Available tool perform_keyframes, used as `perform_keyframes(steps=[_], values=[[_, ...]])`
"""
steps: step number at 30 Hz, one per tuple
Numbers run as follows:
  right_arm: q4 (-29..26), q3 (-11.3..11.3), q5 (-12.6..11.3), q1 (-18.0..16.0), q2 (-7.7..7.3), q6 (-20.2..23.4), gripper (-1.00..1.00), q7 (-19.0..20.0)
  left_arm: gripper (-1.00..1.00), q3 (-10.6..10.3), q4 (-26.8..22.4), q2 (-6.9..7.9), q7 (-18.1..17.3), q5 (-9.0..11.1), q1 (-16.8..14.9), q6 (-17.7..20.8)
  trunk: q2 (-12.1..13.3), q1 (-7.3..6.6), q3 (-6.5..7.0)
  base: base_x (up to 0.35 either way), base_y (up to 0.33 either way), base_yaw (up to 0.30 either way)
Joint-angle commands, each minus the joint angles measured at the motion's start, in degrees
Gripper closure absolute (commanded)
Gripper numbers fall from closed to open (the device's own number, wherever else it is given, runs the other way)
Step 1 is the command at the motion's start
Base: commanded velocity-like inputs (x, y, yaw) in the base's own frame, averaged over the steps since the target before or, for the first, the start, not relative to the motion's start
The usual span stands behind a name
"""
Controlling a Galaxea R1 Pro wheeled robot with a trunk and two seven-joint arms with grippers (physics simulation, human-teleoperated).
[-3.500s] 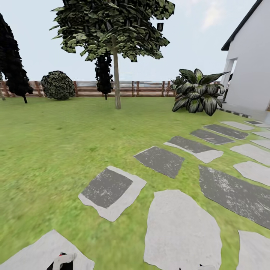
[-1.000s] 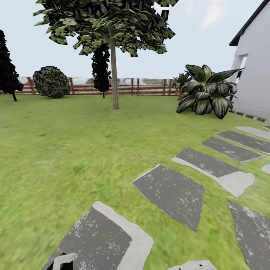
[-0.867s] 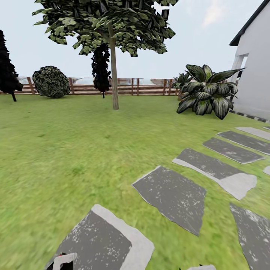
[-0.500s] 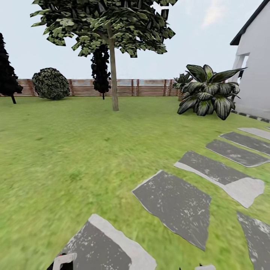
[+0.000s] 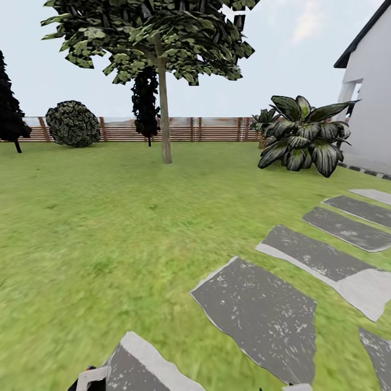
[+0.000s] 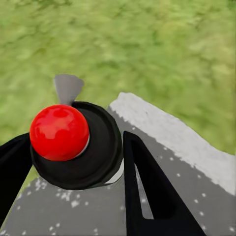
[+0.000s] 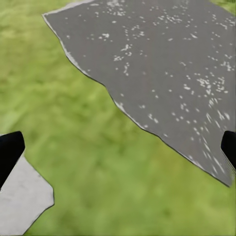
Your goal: In the garden, pick up the pesticide atomizer on the floor and spray pesticide onto both trees until each tree trunk is fully covered.
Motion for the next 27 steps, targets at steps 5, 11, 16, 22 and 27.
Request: perform_keyframes(steps=[5, 11, 16, 22, 27], values=[[0.0, 0.0, 0.0, 0.0, 0.00, 0.0, -1.00, 0.0, 1.00, 0.0, 0.0, 0.00, 0.0, 0.0, 0.0, 0.0, 0.0, 0.00, 0.00, 0.339, 0.000, 0.000], [0.0, 0.0, 0.0, 0.0, 0.00, 0.0, -1.00, 0.0, 1.00, 0.0, 0.0, 0.00, 0.0, 0.0, 0.0, 0.0, 0.0, 0.00, 0.00, 0.339, 0.000, 0.000], [0.0, 0.0, 0.0, 0.0, 0.00, 0.0, -1.00, 0.0, 1.00, 0.0, 0.0, 0.00, 0.0, 0.0, 0.0, -0.1, 0.0, 0.00, 0.00, 0.339, 0.000, 0.000], [0.0, 0.0, 0.0, 0.0, 0.00, 0.0, -1.00, 0.0, 1.00, 0.0, 0.0, 0.00, 0.0, 0.0, 0.0, -0.1, 0.0, 0.00, 0.00, 0.339, 0.000, 0.000], [0.0, 0.0, 0.0, 0.0, 0.00, 0.0, -1.00, 0.0, 1.00, 0.0, 0.0, 0.00, 0.0, 0.0, 0.0, -0.1, 0.0, 0.00, 0.00, 0.339, 0.000, 0.000]])
